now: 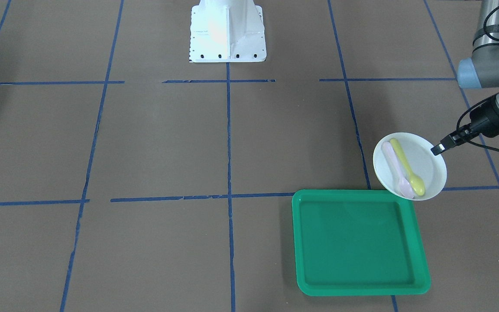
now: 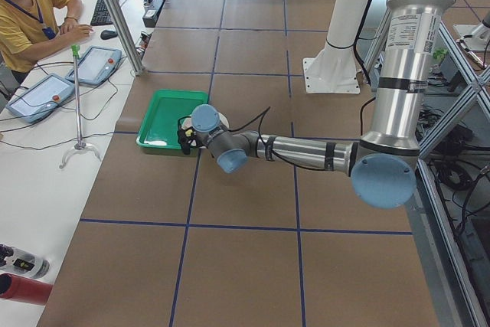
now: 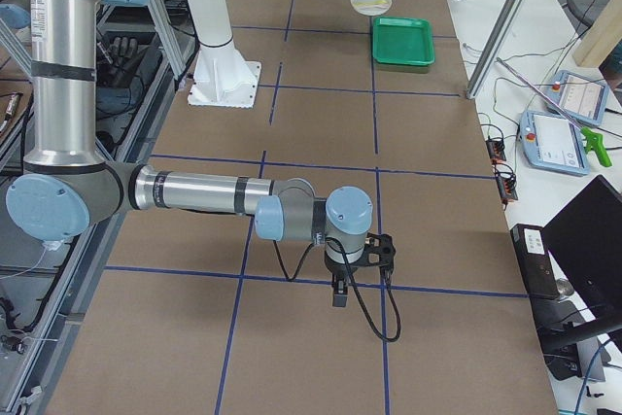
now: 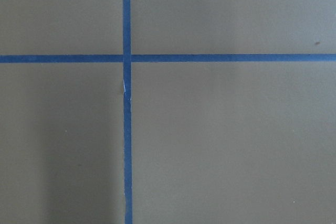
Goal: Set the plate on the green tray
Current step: 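Lift the plate and carry it over the green tray with left gripper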
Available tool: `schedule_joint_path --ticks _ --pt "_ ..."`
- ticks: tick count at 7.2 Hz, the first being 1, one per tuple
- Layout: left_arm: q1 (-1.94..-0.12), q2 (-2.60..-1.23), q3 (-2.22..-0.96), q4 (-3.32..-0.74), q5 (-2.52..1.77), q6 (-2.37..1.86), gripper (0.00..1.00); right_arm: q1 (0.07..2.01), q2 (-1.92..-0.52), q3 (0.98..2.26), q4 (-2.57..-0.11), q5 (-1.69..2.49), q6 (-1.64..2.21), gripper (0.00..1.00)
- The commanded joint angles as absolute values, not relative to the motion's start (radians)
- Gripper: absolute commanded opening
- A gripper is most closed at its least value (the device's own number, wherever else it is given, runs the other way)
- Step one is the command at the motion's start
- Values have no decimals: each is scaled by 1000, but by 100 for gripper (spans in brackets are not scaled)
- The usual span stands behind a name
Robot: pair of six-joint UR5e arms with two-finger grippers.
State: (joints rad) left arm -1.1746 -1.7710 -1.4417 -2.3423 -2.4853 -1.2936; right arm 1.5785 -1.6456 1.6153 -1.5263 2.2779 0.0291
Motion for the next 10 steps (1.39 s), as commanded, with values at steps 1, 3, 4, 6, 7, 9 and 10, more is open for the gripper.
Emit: schedule_joint_path --ticks 1,3,4,6,7,9,10 --pt "-1184 -2005 -1205 -2319 -2446 -1339 0 1578 -1646 1615 -1526 2276 29 100" --pt "-1181 -2119 -1073 -2329 -2402 -1363 0 1578 -1646 1615 -1526 2278 29 100" --pt "-1177 -2203 -974 -2333 -2401 -1379 0 1578 -1646 1615 -1526 2278 29 100" --pt "-1115 -2215 -963 -2364 -2366 -1446 0 1578 -1646 1615 -1526 2278 29 100" --pt "-1092 -2214 -963 -2368 -2359 -1448 0 1578 -1646 1615 -1526 2276 29 100" --pt "-1066 -2207 -974 -2370 -2359 -1511 0 1578 -1646 1615 -1526 2278 29 100" --pt "-1043 -2197 -974 -2399 -2358 -1512 0 1578 -1646 1615 -1526 2278 29 100"
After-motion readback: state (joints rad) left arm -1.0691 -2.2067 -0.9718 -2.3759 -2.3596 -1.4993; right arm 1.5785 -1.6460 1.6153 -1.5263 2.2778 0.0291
